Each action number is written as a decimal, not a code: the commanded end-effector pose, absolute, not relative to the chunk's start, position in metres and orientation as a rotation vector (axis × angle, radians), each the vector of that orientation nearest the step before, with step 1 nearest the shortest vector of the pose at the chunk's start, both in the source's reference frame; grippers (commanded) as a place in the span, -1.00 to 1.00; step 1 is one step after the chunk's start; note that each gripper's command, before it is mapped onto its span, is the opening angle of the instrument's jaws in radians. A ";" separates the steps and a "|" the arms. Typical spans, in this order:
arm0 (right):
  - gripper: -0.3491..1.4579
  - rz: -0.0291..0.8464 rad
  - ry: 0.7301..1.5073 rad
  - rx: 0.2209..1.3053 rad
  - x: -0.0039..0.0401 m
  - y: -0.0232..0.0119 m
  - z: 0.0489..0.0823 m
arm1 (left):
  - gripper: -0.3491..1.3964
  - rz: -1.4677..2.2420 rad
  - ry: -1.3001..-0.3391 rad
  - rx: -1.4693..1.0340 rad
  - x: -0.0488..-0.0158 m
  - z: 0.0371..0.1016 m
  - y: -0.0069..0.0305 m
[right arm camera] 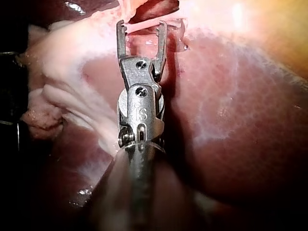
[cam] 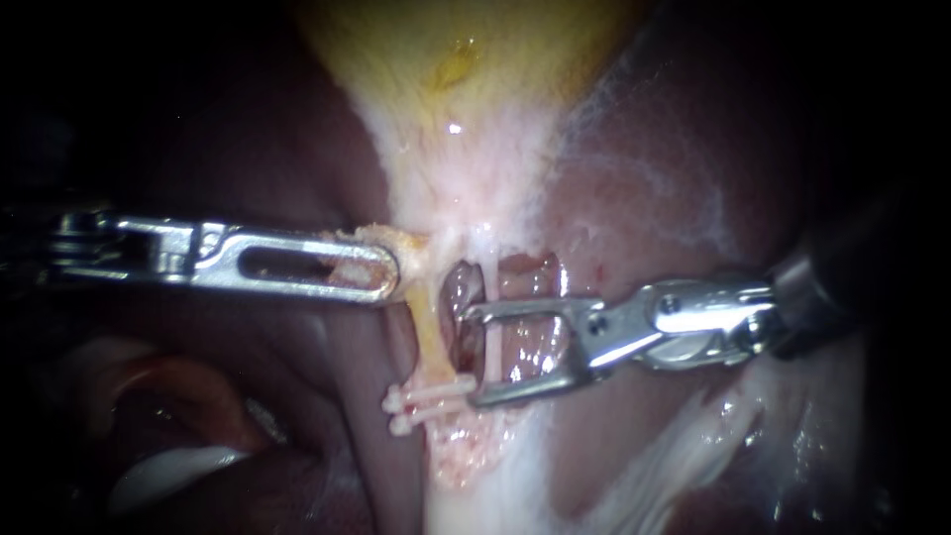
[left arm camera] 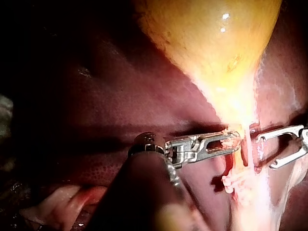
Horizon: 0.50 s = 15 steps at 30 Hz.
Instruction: Going back second clip left tube
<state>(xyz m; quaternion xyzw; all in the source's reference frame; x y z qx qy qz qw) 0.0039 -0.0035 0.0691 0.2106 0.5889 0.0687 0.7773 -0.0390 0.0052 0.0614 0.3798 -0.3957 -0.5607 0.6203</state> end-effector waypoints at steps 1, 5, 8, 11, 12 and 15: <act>-0.06 0.149 1.273 0.448 0.0032 -0.0032 0.0688 | -1.00 -1.289 -0.910 0.874 -0.0390 0.0614 0.0053; -0.06 0.141 1.272 0.421 0.0006 -0.0016 0.0674 | -1.00 -1.288 -0.910 0.874 -0.0390 0.0615 0.0053; -0.06 0.141 1.270 0.408 -0.0004 -0.0008 0.0667 | -1.00 -1.290 -0.911 0.871 -0.0390 0.0616 0.0054; -0.06 0.136 1.271 0.406 -0.0008 -0.0007 0.0665 | -1.00 -1.290 -0.911 0.870 -0.0391 0.0620 0.0054; -0.06 0.136 1.271 0.407 -0.0008 -0.0007 0.0665 | -1.00 -1.290 -0.912 0.869 -0.0392 0.0622 0.0054; -0.06 0.135 1.271 0.407 -0.0007 -0.0008 0.0665 | -1.00 -1.290 -0.913 0.865 -0.0395 0.0630 0.0055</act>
